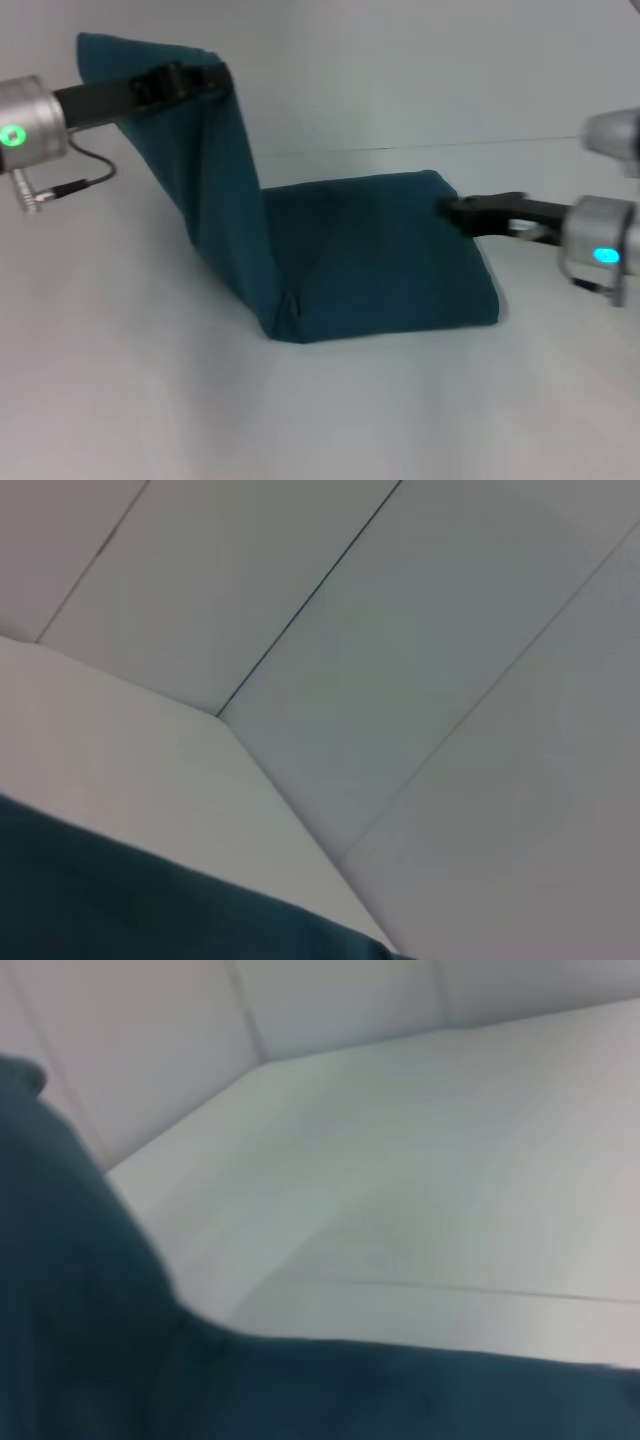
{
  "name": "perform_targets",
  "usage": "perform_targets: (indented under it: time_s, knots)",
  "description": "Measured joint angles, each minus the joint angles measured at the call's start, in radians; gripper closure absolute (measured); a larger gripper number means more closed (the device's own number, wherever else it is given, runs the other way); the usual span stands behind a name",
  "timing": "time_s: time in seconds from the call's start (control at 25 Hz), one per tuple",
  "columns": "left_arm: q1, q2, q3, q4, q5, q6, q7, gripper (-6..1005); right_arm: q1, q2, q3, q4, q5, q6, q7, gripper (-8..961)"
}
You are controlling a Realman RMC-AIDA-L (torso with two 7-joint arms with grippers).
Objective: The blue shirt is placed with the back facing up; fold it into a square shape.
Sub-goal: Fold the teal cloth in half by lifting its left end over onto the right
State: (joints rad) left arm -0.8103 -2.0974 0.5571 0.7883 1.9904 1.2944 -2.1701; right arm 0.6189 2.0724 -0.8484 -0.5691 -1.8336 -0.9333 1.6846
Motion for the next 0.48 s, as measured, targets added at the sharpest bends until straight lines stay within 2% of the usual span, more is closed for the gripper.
perform_targets:
  time_s: [0.24, 0.36, 0.48]
  knots:
    - [-0.019, -0.058, 0.072, -0.004, -0.06, -0.084, 0.004, 915, -0.14, -0.043, 0.105, -0.127, 0.0, -0.118, 0.031, 860]
    - [-0.027, -0.067, 0.132, -0.031, -0.12, -0.125, 0.016, 914, -0.188, -0.061, 0.169, -0.153, -0.002, -0.15, 0.032, 855]
    - [-0.043, -0.068, 0.208, -0.077, -0.204, -0.173, 0.04, 913, -0.225, -0.084, 0.213, -0.157, -0.006, -0.166, 0.032, 804]
